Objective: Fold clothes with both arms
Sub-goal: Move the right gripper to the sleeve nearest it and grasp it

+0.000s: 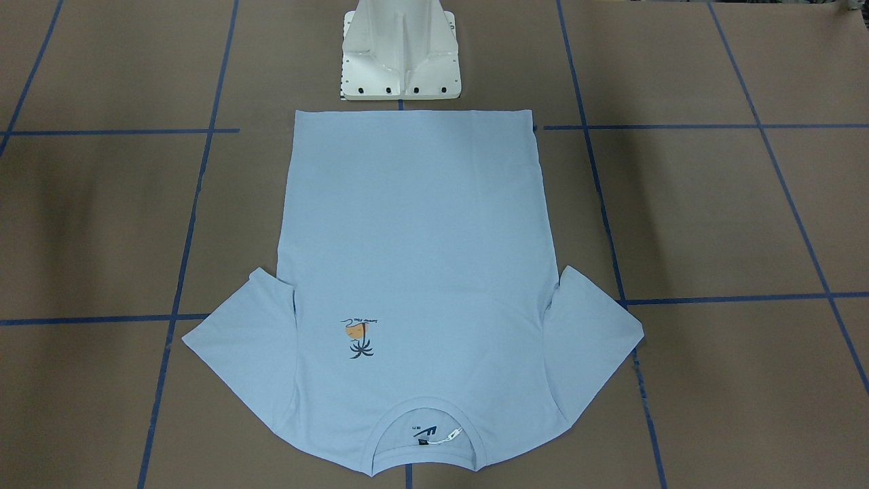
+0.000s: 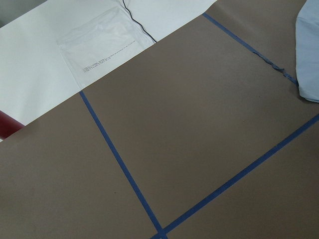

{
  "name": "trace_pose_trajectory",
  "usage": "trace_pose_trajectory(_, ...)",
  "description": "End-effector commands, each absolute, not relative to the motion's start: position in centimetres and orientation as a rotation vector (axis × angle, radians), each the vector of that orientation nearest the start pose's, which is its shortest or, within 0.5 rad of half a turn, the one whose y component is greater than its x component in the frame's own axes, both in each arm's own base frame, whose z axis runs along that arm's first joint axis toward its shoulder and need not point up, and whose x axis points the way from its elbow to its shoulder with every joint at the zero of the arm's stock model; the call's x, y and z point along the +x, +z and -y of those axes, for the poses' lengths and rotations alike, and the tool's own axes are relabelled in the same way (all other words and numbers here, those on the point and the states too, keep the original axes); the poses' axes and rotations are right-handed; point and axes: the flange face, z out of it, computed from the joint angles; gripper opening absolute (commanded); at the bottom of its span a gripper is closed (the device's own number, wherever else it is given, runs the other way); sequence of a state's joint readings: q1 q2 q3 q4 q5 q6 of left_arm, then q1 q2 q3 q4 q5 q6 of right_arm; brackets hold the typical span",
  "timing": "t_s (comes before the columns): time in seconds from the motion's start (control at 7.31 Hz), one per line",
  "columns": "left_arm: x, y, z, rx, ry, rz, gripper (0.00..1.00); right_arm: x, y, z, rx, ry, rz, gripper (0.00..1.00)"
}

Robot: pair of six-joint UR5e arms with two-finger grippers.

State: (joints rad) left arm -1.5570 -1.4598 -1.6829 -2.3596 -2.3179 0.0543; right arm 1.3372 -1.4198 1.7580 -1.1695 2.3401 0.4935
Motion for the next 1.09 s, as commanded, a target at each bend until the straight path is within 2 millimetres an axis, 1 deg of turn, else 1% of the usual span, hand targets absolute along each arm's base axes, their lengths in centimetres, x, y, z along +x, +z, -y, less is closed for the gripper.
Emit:
trace_pose_trajectory(0.0,-5.9,56.6,46.7,0.773,0.358,-0.692,1.00,-15.4,43.8,56.4,0.416,0.048,0.967,1.00)
trace_pose_trajectory(0.14,-6.0,56.6,46.7,0.776,0.359,-0.691,1.00,-21.0,44.0,57.7,0.436,0.096,0.969,1.00)
trace_pose_trajectory(0.27,-5.9,56.5,46.6,0.775,0.361,-0.693,1.00,-27.5,43.5,58.1,0.485,0.112,0.933,0.98)
trace_pose_trajectory(0.41,-5.9,56.5,46.7,0.776,0.360,-0.694,1.00,-32.2,43.2,58.6,0.496,0.134,0.914,0.91)
trace_pose_trajectory(0.55,-5.9,56.5,46.7,0.777,0.361,-0.692,1.00,-34.7,44.7,58.3,0.500,0.130,0.886,0.80)
trace_pose_trajectory(0.68,-5.9,56.6,46.7,0.775,0.360,-0.692,1.00,-35.9,46.0,57.9,0.505,0.118,0.891,0.77)
trace_pose_trajectory(0.82,-5.9,56.6,46.7,0.775,0.361,-0.693,1.00,-36.9,46.6,58.1,0.497,0.112,0.884,0.72)
trace_pose_trajectory(0.96,-5.9,56.6,46.7,0.775,0.360,-0.692,1.00,-37.7,47.0,58.2,0.494,0.111,0.871,0.70)
